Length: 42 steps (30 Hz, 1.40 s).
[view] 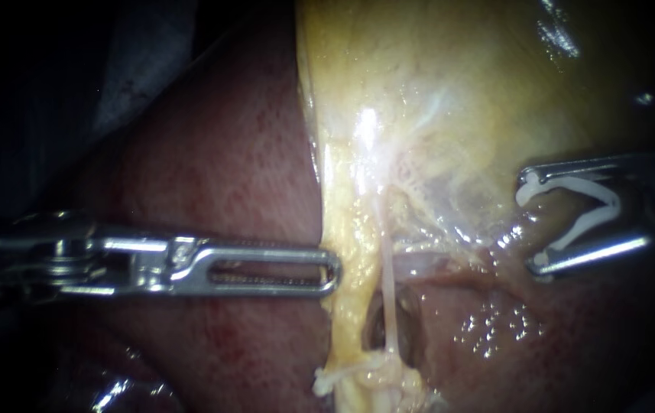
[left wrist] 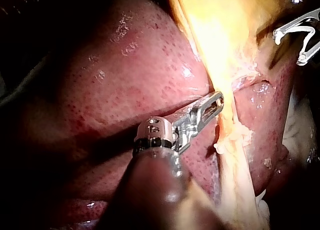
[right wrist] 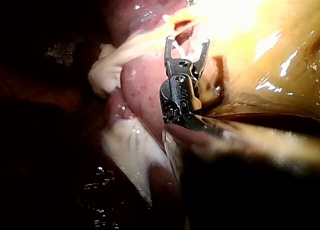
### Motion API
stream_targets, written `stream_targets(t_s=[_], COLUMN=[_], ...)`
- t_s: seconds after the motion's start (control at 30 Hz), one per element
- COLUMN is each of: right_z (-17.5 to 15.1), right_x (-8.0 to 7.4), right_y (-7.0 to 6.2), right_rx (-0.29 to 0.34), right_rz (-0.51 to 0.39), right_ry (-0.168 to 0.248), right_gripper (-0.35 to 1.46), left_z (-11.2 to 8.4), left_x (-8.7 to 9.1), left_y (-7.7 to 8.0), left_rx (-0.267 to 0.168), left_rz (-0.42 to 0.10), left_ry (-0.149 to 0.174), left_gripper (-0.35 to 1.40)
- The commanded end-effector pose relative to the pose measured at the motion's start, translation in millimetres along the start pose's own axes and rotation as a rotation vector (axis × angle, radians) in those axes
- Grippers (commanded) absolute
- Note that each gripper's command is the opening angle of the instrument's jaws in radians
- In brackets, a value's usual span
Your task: Clipping second clip left tube
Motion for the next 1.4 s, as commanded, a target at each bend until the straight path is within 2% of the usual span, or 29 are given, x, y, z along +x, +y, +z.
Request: stream_targets(t_s=[0.03, 0.4, 0.53, 0.9, 1.17, 1.4], right_z=[0.0, 1.4, 2.2, 4.3, 7.6, 10.2], right_x=[0.0, -1.1, -1.3, -1.4, -2.0, -2.8], right_y=[0.0, -0.8, -0.9, -1.5, -2.5, -2.9], right_rx=[0.001, 0.024, 0.029, 0.049, 0.073, 0.091], right_rz=[0.0, -0.009, -0.011, -0.016, -0.017, -0.006], right_ry=[0.0, 0.002, 0.003, 0.004, 0.006, 0.005], right_gripper=[0.6, 0.6, 0.6, 0.6, 0.59, 0.59], left_z=[0.0, -1.1, -2.2, -5.3, -5.7, -5.7], left_x=[0.0, 0.2, 0.3, 0.6, 0.7, 0.7], left_y=[0.0, -0.5, -1.1, -2.6, -3.3, -3.3], left_rx=[0.0, 0.004, 0.01, 0.008, 0.007, 0.007], left_rz=[0.0, -0.001, -0.003, -0.007, -0.009, -0.009], left_ry=[0.0, 0.004, 0.01, 0.002, 0.0, 0.0], left_gripper=[-0.28, -0.25, -0.25, -0.23, -0.23, -0.23])
